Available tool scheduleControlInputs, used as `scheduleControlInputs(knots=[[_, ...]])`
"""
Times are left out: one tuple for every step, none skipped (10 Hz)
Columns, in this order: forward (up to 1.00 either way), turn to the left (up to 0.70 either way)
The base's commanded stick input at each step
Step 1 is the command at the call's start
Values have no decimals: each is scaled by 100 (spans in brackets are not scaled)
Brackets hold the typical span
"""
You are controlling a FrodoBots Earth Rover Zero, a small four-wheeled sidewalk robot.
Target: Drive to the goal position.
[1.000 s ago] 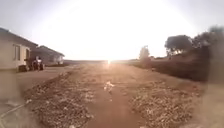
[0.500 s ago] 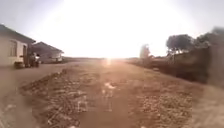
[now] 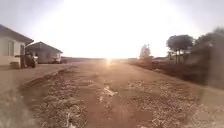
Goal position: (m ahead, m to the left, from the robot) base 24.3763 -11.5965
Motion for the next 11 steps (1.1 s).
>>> scheduleControlInputs(knots=[[70,0],[70,0],[70,0],[70,0],[70,0],[70,0],[70,0],[70,0],[70,0],[70,0],[70,0]])
